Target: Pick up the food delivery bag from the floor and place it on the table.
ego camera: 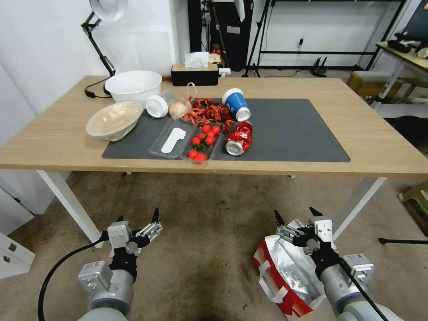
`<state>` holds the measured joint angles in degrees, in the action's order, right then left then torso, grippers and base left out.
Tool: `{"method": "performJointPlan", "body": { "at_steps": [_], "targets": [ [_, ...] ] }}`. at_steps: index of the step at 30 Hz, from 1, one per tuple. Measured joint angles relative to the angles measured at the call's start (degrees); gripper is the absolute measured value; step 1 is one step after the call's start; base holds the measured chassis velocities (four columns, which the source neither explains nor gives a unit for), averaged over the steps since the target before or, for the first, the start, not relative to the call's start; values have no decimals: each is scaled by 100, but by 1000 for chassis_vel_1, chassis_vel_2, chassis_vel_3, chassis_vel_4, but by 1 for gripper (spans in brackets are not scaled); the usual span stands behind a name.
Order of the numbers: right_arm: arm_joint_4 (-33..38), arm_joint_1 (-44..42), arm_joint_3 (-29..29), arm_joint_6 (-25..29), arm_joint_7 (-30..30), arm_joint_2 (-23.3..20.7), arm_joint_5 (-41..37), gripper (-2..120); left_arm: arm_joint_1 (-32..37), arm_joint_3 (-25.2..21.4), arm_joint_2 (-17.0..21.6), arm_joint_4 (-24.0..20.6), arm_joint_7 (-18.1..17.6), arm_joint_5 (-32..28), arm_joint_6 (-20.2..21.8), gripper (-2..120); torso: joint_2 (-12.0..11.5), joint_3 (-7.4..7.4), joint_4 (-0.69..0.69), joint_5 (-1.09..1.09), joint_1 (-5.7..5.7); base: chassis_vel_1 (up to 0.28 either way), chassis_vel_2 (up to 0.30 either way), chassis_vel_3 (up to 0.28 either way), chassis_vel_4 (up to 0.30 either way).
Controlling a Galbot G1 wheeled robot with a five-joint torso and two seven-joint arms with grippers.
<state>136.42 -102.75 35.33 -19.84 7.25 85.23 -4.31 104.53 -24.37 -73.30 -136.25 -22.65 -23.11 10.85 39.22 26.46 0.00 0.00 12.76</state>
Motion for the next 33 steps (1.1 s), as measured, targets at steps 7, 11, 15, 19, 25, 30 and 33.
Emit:
{"method": "performJointPlan", "body": {
  "at_steps": [7, 11, 15, 19, 25, 30, 33],
  "targets": [
    [4, -35, 0, 103, -14, 17, -1, 100, 14, -4, 27, 14, 15, 23, 12, 100, -170, -99, 0, 0, -71, 0, 0, 0, 0],
    [4, -56, -1, 193, -20, 30, -4, 100, 20, -4, 38, 18, 23, 36, 14, 100, -268, -160, 0, 0, -110, 0, 0, 0, 0],
    [4, -73, 2, 224, -21, 31, -4, 100, 23, -4, 46, 18, 26, 42, 14, 100, -362, -219, 0, 0, -143, 0, 0, 0, 0],
    [-2, -87, 3, 245, -26, 31, -4, 100, 30, -7, 55, 20, 29, 48, 14, 100, -450, -271, 0, 0, -180, 0, 0, 0, 0],
    [-20, -96, 5, 276, -47, 29, 20, 100, 34, -7, 52, 29, 31, 57, 14, 100, -579, -351, 0, 0, -226, 0, 0, 0, 0],
    [-23, -95, 26, 352, -12, 8, 31, 100, 39, -9, 49, 29, 32, 68, 13, 100, -690, -417, 0, 0, -271, 0, 0, 0, 0],
    [-43, -82, 43, 447, 6, -9, 34, 100, 42, -10, 39, 28, 32, 75, 10, 100, -791, -480, 0, 0, -309, 0, 0, 0, 0]
  ]
}}
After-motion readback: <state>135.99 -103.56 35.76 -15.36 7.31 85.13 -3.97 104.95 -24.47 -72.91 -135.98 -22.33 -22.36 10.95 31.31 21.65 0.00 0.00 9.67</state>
